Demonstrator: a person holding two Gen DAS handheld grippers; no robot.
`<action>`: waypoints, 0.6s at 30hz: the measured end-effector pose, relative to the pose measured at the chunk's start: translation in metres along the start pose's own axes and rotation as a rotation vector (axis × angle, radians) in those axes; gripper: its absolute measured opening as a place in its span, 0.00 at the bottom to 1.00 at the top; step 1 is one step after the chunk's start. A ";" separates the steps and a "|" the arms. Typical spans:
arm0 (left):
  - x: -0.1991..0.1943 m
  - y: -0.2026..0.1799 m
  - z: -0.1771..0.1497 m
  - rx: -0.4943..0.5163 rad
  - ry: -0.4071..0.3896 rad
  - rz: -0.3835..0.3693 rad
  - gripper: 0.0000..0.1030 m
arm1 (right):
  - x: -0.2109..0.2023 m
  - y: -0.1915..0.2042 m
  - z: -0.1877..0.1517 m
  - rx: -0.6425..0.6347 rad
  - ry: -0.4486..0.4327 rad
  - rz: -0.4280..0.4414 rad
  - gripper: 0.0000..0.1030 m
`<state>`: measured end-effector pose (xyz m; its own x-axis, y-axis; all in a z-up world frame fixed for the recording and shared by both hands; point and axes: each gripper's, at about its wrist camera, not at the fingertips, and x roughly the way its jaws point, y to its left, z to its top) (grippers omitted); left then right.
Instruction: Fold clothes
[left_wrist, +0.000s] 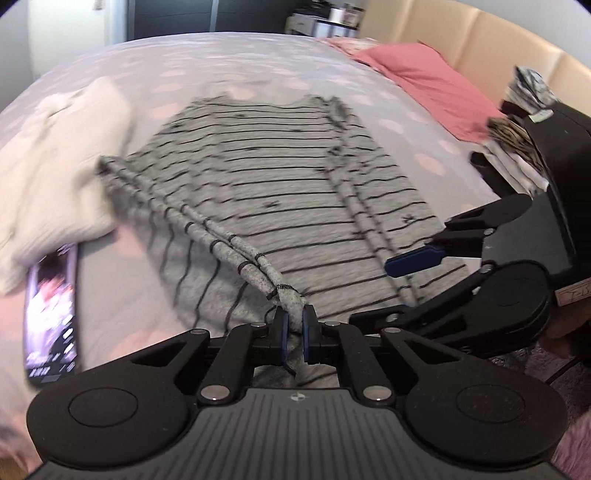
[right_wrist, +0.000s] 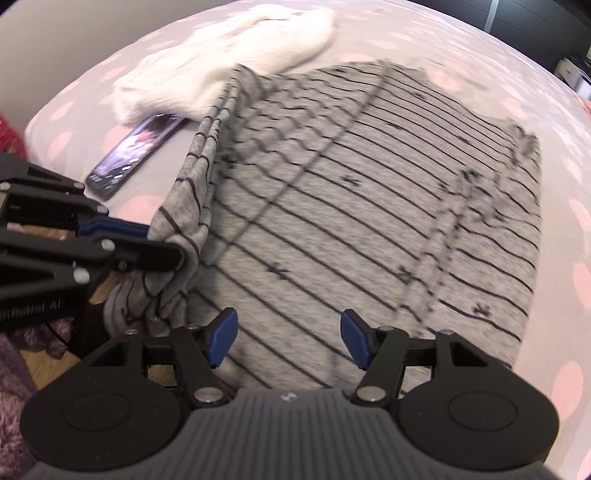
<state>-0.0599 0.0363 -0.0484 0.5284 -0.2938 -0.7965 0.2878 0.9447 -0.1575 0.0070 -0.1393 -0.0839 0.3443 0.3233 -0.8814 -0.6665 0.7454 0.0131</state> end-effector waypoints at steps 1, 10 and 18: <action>0.006 -0.004 0.002 0.010 0.011 -0.010 0.05 | 0.000 -0.004 -0.002 0.013 0.003 -0.012 0.62; 0.058 -0.029 0.000 0.062 0.139 -0.050 0.05 | 0.005 -0.033 -0.017 0.094 0.032 -0.100 0.60; 0.049 -0.040 -0.003 0.076 0.149 -0.069 0.25 | -0.002 -0.047 -0.031 0.133 0.027 -0.093 0.60</action>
<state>-0.0477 -0.0154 -0.0829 0.3829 -0.3277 -0.8637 0.3822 0.9074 -0.1748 0.0167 -0.1934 -0.0974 0.3814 0.2352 -0.8940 -0.5385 0.8426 -0.0081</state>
